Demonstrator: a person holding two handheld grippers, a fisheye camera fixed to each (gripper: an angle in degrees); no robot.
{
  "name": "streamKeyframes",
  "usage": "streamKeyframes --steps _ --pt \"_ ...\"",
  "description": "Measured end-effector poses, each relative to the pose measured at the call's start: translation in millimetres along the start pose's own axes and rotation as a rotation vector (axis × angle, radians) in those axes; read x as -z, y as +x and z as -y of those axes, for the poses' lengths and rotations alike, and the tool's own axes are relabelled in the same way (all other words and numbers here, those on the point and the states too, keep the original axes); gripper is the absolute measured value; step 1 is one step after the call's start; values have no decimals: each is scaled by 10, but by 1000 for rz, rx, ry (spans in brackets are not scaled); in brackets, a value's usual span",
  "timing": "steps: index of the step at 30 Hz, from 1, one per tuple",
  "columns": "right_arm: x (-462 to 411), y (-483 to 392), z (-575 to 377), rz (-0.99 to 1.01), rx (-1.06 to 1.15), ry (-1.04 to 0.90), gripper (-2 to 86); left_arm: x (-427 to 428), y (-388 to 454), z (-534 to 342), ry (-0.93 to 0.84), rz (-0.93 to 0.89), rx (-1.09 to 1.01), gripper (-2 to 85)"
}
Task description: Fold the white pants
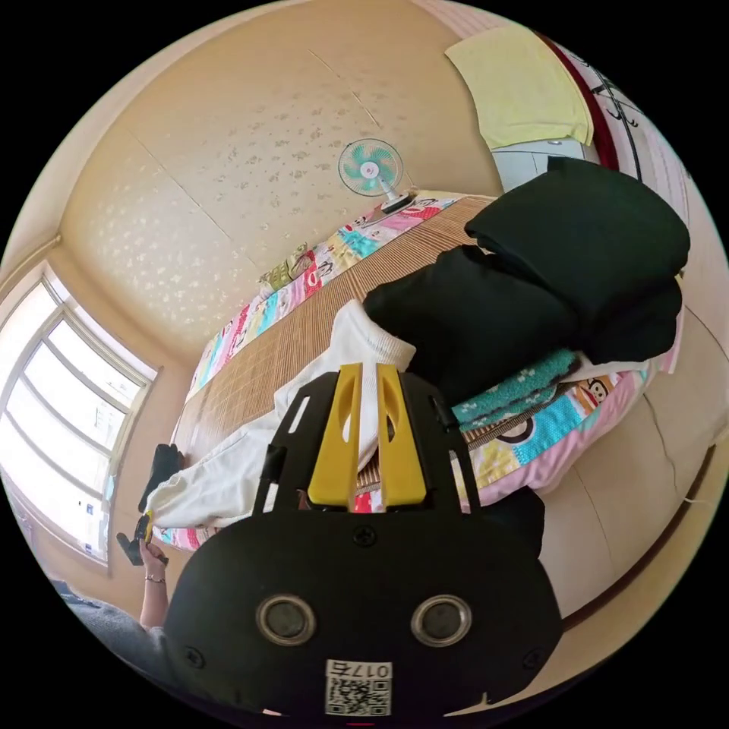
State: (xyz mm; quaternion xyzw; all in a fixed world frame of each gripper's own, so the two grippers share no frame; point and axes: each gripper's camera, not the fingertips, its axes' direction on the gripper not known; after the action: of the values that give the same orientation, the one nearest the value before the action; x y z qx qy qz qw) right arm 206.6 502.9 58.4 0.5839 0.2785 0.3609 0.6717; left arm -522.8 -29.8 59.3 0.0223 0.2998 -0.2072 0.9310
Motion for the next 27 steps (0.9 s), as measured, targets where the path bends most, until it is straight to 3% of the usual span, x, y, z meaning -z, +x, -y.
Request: streamKeyframes --steps 2,4,7,9,11,14,18,20,22,24,26,27 --pt "-119 -107 -45 14 28 -15 21 -3 -463 -208 -65 168 346 46" --pt "-286 -188 -117 20 39 -48 16 137 -687 -540 12 228 560 74" --pt "-514 -280 -243 73 39 -104 10 651 -437 -899 352 270 524 104" --pt "-628 -380 -333 82 68 -122 8 779 -123 -794 428 337 372 106" --pt "-728 -457 -364 68 87 -152 7 560 135 -236 259 296 142 109" --pt "-871 -573 -420 89 98 -180 6 25 181 515 -2 237 35 142" --pt "-1001 -772 -610 152 125 -212 6 -471 106 1098 -109 413 16 176" --pt "-1041 -856 -711 140 154 -238 6 -822 -162 1260 -230 454 101 172" --pt "-1070 -909 -800 107 179 -269 7 -999 -387 1205 -318 405 211 147" --pt "-1071 -946 -880 75 206 -293 9 -823 -347 1088 -229 286 183 96" --pt "-1071 -999 -920 87 253 -304 12 -347 -183 823 -57 -90 64 30" --pt "-1093 -1067 -945 111 297 -311 15 -214 -139 736 -22 -176 29 22"
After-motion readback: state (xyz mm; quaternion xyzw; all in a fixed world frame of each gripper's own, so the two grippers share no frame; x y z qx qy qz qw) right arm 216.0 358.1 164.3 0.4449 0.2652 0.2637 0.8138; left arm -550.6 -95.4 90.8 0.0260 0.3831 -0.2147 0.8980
